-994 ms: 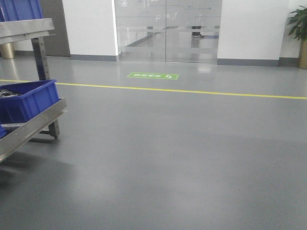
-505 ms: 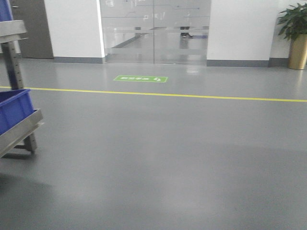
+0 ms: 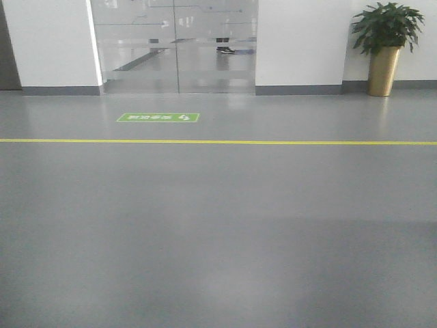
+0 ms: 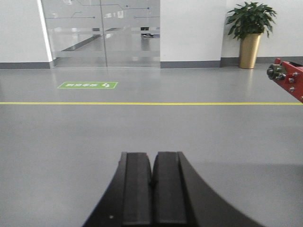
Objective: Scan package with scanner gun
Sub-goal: 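Drive the base forward and turn toward the red-framed table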
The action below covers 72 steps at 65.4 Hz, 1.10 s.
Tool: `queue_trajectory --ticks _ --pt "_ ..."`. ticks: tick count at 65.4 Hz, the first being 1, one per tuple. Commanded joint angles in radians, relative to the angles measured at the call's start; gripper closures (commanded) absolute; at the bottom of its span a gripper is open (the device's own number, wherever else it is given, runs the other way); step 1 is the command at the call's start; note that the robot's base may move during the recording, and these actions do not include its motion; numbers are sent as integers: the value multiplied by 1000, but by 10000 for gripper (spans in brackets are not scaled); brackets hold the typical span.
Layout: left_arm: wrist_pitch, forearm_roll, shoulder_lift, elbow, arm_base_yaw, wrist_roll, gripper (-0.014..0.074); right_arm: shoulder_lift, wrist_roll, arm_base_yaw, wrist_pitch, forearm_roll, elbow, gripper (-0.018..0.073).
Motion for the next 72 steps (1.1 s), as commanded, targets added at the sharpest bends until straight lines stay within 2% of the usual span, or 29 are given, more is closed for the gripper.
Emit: queue_trajectory --ticks 1,72 --pt "-14 0 -3 -3 -4 -9 707 -3 1 -5 -23 -5 -1 713" --pt "-14 0 -3 -3 -4 -9 707 -3 1 -5 -23 -5 -1 713"
